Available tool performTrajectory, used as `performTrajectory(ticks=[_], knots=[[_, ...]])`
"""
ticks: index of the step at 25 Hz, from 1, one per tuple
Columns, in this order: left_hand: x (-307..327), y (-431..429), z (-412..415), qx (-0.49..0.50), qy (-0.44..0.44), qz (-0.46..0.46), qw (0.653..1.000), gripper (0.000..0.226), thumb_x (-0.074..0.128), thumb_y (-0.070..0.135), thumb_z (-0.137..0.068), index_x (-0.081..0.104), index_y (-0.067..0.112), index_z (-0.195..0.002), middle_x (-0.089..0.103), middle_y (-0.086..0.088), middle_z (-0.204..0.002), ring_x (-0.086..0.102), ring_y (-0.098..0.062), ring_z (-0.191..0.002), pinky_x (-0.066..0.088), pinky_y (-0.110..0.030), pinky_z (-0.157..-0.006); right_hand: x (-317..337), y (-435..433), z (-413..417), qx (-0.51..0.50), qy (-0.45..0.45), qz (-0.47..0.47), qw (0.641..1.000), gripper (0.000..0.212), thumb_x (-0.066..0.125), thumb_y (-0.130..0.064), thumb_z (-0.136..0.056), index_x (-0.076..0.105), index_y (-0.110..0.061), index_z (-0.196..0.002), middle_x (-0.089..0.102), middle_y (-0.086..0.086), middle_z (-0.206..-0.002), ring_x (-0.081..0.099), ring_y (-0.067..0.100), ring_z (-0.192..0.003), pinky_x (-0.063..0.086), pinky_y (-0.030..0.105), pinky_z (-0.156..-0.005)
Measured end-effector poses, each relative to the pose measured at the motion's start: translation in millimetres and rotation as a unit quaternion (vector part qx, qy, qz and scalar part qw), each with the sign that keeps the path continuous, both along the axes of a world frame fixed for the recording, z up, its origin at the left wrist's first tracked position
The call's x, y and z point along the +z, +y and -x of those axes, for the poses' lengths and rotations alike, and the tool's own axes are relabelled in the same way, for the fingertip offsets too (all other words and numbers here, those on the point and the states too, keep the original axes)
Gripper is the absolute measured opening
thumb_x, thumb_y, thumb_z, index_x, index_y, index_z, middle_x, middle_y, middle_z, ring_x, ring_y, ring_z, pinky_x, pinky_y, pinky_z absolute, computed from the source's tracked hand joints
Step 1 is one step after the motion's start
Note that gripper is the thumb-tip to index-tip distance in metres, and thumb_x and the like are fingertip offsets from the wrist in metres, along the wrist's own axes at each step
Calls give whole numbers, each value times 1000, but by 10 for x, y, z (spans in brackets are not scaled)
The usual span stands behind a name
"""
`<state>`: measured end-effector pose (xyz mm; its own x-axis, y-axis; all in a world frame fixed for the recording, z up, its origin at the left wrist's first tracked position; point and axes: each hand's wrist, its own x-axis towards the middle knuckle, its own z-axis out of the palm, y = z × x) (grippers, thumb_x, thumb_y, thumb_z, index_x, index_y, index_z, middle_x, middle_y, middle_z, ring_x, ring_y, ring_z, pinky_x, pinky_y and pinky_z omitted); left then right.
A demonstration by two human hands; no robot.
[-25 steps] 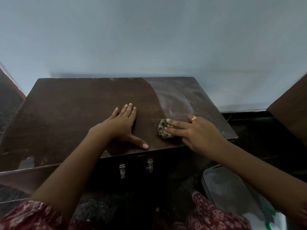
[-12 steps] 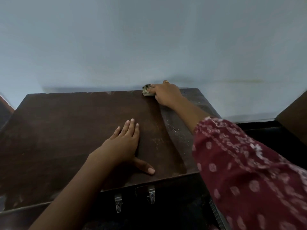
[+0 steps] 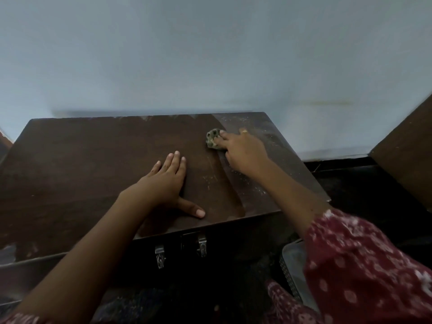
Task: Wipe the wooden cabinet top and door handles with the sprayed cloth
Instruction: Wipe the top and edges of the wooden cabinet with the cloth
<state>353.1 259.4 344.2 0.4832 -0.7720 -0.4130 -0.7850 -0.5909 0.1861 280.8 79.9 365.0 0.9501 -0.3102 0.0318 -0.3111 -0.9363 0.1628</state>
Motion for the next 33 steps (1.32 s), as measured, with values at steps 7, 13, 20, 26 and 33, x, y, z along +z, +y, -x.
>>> performTrajectory(ticks=[7, 13, 20, 26, 33], knots=[[74, -32, 120, 5, 21, 18, 1000, 133, 61, 74, -61, -15, 8, -148, -25, -10, -157, -25, -18, -144, -16, -42, -118, -26, 417, 873, 18, 1, -8, 1000, 55, 41, -16, -95, 26, -31, -145, 22, -8, -157, 31, 35, -136, 37, 39, -104], [-7, -201, 337, -35, 12, 40, 999, 138, 58, 79, -55, -16, 9, -148, -26, -7, -157, -26, -15, -144, -17, -44, -118, -128, 430, 1432, 77, -25, 103, 991, 61, 85, -24, -50, 69, -32, -108, 71, -11, -115, 71, 29, -77, 55, 27, -55], [-4, -271, 347, -32, 5, 29, 999, 137, 61, 76, -57, -16, 9, -148, -25, -7, -157, -25, -17, -144, -15, -44, -118, -70, 181, 1310, 76, -25, 110, 991, 54, 79, -21, -63, 66, -36, -113, 68, -12, -121, 70, 35, -87, 56, 31, -61], [-8, -363, 260, -39, 2, 24, 999, 146, 53, 84, -44, -16, 9, -148, -26, -8, -157, -24, -18, -145, -11, -42, -119, 59, -133, 541, 24, 27, 11, 999, 49, 33, -18, -98, 28, -39, -143, 22, -14, -156, 28, 36, -139, 34, 42, -107], [-53, -401, 253, -53, -26, 1, 998, 141, 59, 78, -56, -21, 8, -146, -30, -10, -155, -26, -21, -144, -10, -42, -120, 16, -610, -591, -18, 18, 20, 999, 46, 36, -15, -98, 39, -36, -139, 35, -6, -153, 28, 32, -140, 41, 45, -102]])
